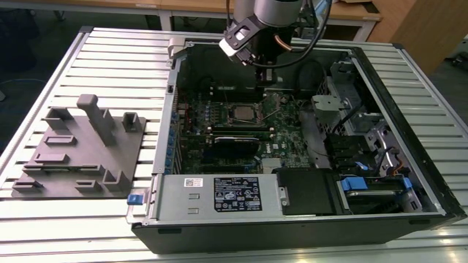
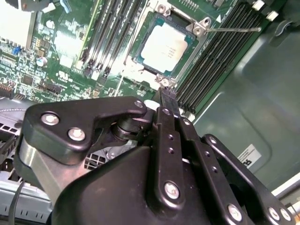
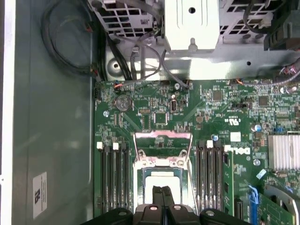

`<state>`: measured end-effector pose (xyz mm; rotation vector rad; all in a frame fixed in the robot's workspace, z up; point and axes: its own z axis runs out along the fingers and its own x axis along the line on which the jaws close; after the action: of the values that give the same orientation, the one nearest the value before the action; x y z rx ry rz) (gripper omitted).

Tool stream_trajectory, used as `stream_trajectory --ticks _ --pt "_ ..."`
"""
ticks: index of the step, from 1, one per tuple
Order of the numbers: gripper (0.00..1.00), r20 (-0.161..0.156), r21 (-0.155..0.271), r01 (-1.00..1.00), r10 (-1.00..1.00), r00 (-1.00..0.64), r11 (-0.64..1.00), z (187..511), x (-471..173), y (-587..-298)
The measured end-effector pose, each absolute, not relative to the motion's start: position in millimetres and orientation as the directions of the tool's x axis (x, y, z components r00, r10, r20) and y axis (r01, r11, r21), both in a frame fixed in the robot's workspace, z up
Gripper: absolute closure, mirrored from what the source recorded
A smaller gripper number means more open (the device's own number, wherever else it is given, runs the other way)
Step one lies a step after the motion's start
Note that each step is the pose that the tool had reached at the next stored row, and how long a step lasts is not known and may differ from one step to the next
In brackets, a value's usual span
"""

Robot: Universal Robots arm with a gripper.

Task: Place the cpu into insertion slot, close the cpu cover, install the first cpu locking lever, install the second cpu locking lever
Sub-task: 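Close the cpu cover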

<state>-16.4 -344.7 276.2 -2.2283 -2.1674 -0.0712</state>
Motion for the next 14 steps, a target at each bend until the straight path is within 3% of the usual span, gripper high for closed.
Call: stream_trajectory --ticks 14 --pt "0.89 0.055 0.004 1.0 0.998 0.007 -0.007 273 -3 -347"
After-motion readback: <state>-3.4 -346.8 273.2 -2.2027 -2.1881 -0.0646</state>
